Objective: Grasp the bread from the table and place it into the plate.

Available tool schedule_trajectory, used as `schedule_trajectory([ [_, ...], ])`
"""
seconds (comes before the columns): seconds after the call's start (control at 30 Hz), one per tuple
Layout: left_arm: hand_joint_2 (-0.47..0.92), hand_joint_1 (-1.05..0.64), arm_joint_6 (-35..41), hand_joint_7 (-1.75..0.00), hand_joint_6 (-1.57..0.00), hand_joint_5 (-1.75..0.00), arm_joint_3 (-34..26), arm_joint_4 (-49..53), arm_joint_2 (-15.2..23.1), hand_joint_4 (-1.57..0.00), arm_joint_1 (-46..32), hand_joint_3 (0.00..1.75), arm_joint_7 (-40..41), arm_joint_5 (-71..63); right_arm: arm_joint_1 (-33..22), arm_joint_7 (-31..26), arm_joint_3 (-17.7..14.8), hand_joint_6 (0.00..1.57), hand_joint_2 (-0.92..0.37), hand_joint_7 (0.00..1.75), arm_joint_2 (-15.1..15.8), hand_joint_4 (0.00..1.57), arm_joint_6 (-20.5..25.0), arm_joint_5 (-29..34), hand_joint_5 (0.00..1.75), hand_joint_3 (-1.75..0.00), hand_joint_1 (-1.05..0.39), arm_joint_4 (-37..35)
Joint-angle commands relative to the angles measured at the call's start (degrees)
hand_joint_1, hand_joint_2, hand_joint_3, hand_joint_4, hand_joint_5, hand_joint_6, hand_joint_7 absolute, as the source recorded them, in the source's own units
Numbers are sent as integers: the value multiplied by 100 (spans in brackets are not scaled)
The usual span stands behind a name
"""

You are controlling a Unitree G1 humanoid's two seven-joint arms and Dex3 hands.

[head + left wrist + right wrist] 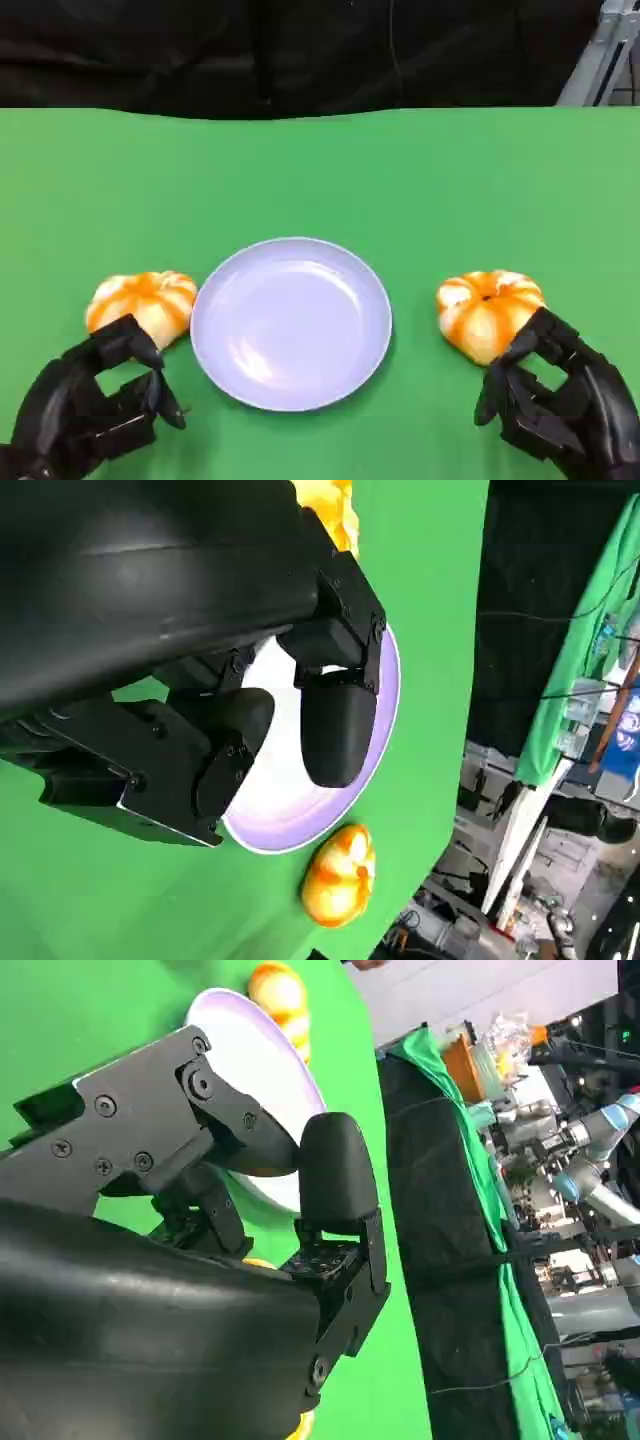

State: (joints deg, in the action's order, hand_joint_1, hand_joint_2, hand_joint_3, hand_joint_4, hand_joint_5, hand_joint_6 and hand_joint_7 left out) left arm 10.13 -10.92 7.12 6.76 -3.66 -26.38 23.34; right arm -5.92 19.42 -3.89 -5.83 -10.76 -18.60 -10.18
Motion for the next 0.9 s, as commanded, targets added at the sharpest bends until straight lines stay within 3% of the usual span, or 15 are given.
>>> schedule_trajectory([
  [0.03,58,2,49,-175,-65,-175,-49,-38,55,-80,12,139,53,31,25,11,-58,62,-55,168,57,85,-169,8,175,-113,-17,-23],
  [0.7,57,4,-159,-175,-67,-175,-33,226,29,-82,227,138,63,-65,243,23,-90,63,-57,168,142,85,-257,91,175,-109,-15,-330],
  [0.8,55,6,-1427,-169,-67,-175,12,479,-82,-78,230,132,331,-682,252,14,-98,62,-56,169,136,84,-259,88,175,-110,-16,-341],
  [0.83,53,3,-1862,-151,-68,-164,34,600,-107,-72,246,123,463,-924,260,12,-102,62,-55,170,136,84,-246,82,175,-111,-17,-346],
  [0.87,53,2,-2345,-144,-70,-160,79,762,-93,-71,274,119,631,-1233,269,13,-109,62,-55,170,132,84,-252,74,175,-111,-17,-361],
  [0.9,55,-5,-2833,-121,-70,-139,121,934,-59,-66,304,107,842,-1566,274,20,-112,62,-55,169,133,85,-252,67,175,-111,-17,-365],
])
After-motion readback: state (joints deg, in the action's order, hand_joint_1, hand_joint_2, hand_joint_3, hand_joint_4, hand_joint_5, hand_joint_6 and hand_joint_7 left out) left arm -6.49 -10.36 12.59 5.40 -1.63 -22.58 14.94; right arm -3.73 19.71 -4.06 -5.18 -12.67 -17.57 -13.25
